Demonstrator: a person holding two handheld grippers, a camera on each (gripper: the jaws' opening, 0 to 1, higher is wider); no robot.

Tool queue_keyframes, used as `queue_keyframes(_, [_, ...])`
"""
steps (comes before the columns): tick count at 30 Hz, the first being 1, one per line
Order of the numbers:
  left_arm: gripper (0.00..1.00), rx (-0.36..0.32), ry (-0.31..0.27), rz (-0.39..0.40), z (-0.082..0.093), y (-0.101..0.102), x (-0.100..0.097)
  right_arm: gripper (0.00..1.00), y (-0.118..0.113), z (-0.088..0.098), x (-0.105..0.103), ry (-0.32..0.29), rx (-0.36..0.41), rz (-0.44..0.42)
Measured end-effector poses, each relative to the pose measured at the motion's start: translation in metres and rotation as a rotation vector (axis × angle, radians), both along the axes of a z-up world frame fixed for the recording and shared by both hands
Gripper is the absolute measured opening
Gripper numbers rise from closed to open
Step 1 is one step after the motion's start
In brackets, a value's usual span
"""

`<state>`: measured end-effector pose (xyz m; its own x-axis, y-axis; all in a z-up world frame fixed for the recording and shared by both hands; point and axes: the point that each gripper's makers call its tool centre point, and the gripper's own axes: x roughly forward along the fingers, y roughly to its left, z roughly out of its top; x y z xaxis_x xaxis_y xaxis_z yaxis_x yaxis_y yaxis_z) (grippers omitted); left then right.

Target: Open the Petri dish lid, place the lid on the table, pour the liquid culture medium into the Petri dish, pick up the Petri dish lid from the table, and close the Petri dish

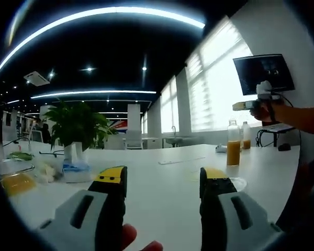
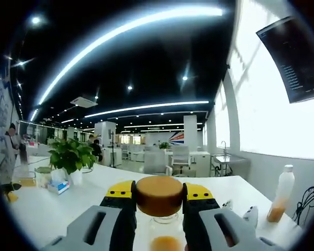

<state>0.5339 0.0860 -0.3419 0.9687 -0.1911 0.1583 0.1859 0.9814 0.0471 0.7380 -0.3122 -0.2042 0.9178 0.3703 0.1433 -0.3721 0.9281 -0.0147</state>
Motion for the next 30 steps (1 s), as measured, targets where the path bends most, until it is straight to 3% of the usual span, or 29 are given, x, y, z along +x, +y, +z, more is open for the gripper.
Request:
queue_keyframes(12, [0.47,0.003,-0.010,-0.015,0.007,-0.006,-0.001,0.30,-0.003,-0.002,-0.043,-0.035,0.009,0.016])
queue_keyframes(30, [0.47,-0.014,-0.040,-0.034,0.018,-0.011,-0.003,0.30,-0.012,-0.041,-0.072,-0.005,0.058,-0.002])
